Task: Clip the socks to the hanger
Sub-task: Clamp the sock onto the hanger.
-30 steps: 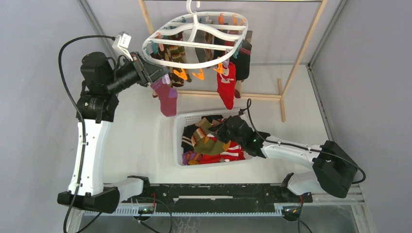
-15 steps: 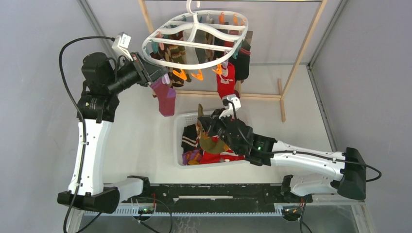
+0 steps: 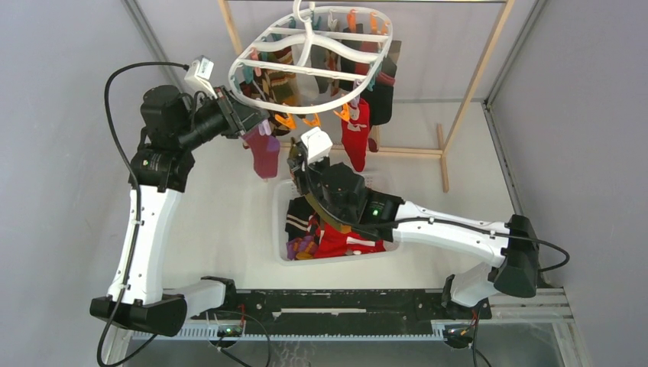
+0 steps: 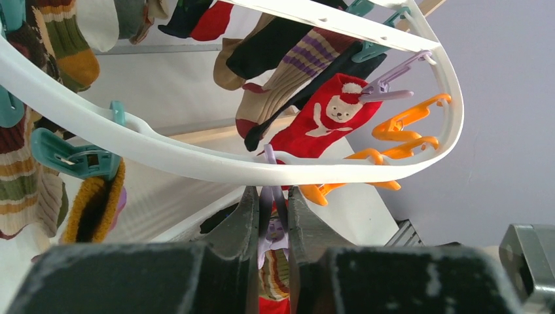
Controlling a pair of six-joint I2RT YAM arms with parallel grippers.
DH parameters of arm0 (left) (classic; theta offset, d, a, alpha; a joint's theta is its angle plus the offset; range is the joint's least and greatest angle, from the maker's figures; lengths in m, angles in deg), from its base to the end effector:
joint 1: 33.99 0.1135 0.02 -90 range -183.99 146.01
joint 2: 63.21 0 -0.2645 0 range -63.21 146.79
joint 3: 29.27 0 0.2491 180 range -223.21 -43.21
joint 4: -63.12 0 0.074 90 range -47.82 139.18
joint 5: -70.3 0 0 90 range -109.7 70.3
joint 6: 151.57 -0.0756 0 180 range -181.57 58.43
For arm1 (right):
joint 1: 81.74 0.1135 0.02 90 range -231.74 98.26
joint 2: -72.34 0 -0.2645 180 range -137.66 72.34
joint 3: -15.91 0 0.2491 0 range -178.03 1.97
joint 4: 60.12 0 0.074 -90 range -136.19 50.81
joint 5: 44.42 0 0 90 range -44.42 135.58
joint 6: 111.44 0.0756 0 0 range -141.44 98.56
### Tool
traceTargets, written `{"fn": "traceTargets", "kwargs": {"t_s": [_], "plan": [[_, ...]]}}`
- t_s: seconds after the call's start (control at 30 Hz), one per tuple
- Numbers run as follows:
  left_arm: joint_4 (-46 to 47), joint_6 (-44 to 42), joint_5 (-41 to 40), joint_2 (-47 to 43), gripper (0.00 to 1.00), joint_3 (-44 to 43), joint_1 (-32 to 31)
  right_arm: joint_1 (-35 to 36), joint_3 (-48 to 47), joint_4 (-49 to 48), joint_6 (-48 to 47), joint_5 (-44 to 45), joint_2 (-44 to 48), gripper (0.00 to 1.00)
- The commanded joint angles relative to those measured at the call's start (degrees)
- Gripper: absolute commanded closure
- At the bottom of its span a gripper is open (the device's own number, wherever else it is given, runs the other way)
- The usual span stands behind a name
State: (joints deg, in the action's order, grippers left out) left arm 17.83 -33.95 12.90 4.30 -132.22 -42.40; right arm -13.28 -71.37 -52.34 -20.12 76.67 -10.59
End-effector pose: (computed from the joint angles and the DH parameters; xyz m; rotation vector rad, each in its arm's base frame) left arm 0.2487 -0.0779 0.4788 0.1333 1.8075 -0.9473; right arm 0.1737 0.3338 0.3866 -0.5325 1.5562 0.4942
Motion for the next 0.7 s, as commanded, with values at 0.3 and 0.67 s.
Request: {"fn": "traceTargets", "kwargs": {"t_s": [0.3,0.67], "plan": [[0.5,0.82,-2.08,-0.53,0.96,1.08,-1.07,0.1,-12.55,4.1,-6.6,-5.3,-6.56,1.0],[0.65,0.13,-2.69,-0.64,0.96,1.29,-1.52,-0.08,-16.66,5.89,-7.39,-5.65,-8.3,1.0]]}}
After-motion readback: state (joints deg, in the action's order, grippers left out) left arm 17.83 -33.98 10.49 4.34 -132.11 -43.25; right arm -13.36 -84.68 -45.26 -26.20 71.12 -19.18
